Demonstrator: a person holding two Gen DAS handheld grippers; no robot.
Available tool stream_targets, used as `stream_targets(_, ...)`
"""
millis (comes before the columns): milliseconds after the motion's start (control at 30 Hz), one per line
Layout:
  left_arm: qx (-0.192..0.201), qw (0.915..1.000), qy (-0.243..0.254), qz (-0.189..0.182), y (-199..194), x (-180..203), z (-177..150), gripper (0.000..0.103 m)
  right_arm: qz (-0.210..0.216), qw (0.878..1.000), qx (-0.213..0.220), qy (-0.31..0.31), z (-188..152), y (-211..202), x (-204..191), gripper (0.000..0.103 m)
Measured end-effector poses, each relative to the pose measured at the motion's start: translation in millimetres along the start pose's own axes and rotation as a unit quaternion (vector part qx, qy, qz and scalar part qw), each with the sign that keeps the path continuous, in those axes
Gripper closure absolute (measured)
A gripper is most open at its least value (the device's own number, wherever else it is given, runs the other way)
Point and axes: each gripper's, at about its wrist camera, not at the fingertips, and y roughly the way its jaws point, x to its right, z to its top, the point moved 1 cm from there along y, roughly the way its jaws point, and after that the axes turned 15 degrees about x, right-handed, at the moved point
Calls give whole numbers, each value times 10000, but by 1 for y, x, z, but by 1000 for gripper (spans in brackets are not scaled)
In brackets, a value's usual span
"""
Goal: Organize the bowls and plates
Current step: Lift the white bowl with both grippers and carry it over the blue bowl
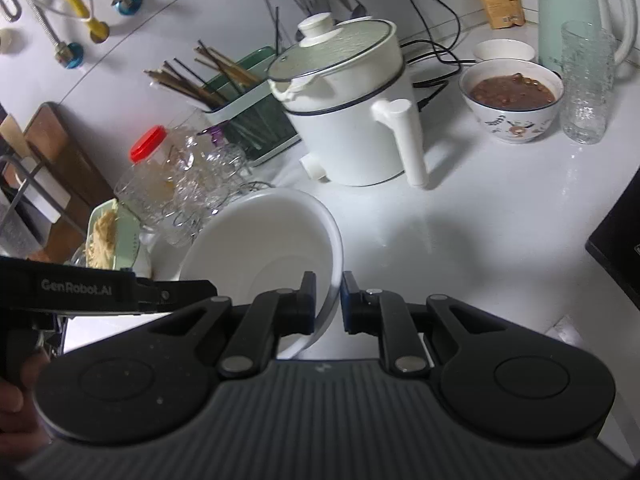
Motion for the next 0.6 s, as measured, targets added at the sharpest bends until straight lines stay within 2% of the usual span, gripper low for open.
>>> stream_targets(600,183,9975,-633,260,-32,-68,-7,89,278,9988,-280,-289,-11,26,-58,87)
